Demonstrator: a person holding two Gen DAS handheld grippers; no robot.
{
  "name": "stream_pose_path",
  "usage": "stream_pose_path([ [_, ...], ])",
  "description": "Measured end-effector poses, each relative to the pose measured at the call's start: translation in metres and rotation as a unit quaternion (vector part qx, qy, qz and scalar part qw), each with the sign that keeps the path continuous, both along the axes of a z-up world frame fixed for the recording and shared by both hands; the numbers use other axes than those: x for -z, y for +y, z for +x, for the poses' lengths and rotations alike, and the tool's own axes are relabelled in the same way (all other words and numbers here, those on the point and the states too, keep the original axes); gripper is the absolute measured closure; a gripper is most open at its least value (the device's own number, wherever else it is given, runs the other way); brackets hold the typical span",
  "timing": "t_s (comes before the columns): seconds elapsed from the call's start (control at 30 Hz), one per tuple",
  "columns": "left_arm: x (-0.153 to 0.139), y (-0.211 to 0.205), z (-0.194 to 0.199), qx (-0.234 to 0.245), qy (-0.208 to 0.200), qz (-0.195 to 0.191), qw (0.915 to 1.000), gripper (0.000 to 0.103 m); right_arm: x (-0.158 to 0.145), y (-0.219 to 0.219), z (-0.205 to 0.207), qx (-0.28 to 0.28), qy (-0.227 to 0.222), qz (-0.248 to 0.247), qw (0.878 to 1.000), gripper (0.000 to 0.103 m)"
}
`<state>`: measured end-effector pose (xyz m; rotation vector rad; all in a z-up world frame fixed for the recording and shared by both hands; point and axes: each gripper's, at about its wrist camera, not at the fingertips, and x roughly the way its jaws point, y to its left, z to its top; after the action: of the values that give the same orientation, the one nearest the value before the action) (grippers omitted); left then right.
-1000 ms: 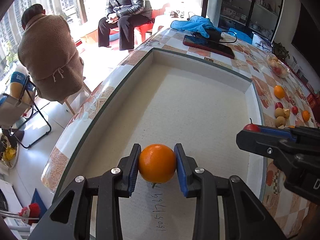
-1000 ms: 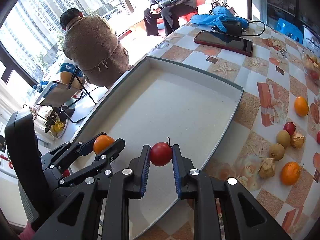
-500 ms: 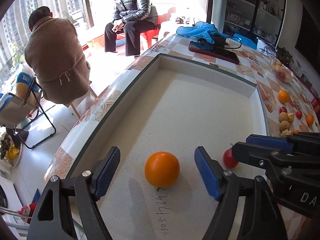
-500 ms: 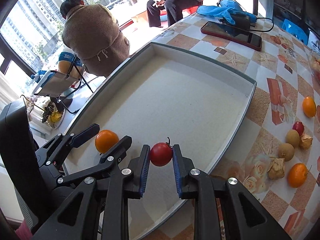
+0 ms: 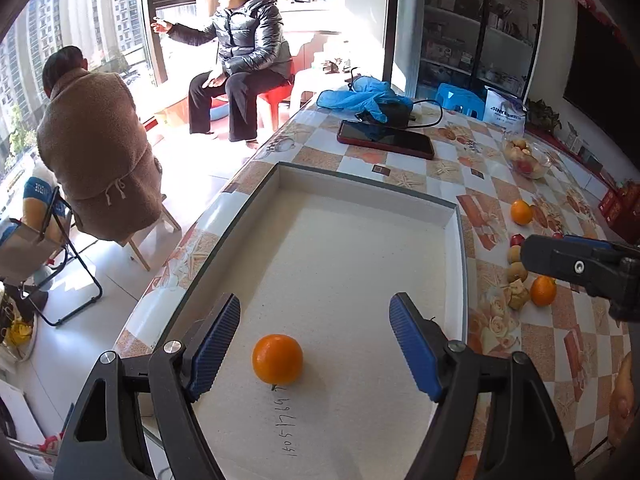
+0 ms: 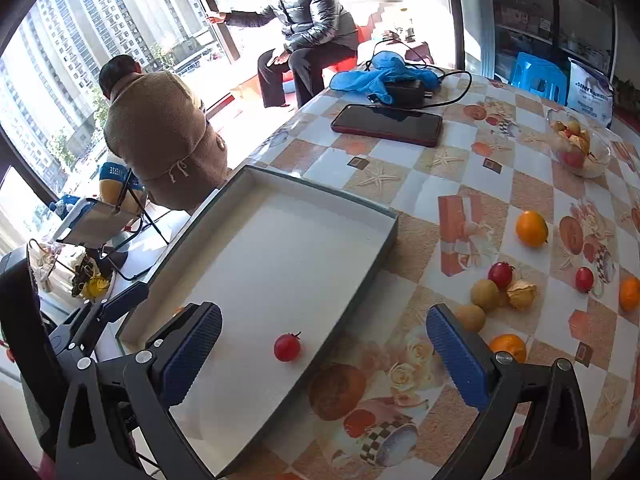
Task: Organize fruits
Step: 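Move both open grippers back over the fruits on the table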
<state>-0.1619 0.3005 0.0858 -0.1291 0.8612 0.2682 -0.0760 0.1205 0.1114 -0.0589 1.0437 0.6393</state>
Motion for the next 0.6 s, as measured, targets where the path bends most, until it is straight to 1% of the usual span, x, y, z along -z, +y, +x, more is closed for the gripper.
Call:
stream_pose_path([
  [0.13, -0.009, -0.037, 0.01, 0.051, -0.004, 0.0, 0.9987, 0.023, 0.0, -0.057, 0.017, 0.065, 0.009, 0.006, 0.998, 0.0],
  [0.2, -0.009, -0.061, 0.016, 0.083, -0.002, -0.001, 0.9966, 0.023, 0.007, -0.087, 0.026, 0.098, 0.019, -0.008, 0.995, 0.0],
  [0.27, -0.006, -0.089, 0.022, 0.113, 0.002, -0.004, 0.9936, 0.023, 0.017, -0.116, 0.032, 0.133, 0.027, -0.027, 0.99, 0.0],
  [0.37, 0.006, -0.129, 0.035, 0.148, 0.018, -0.007, 0.9887, 0.023, 0.034, -0.158, 0.037, 0.169, 0.046, -0.044, 0.984, 0.0],
  [0.47, 0.021, -0.162, 0.044, 0.168, 0.025, 0.006, 0.9855, 0.023, 0.052, -0.192, 0.034, 0.195, 0.06, -0.057, 0.977, 0.0],
  [0.53, 0.03, -0.174, 0.05, 0.164, 0.028, 0.023, 0.9859, 0.023, 0.061, -0.207, 0.03, 0.2, 0.067, -0.062, 0.975, 0.0],
  [0.6, 0.039, -0.178, 0.058, 0.156, 0.032, 0.022, 0.987, 0.023, 0.07, -0.214, 0.024, 0.198, 0.068, -0.069, 0.976, 0.0],
])
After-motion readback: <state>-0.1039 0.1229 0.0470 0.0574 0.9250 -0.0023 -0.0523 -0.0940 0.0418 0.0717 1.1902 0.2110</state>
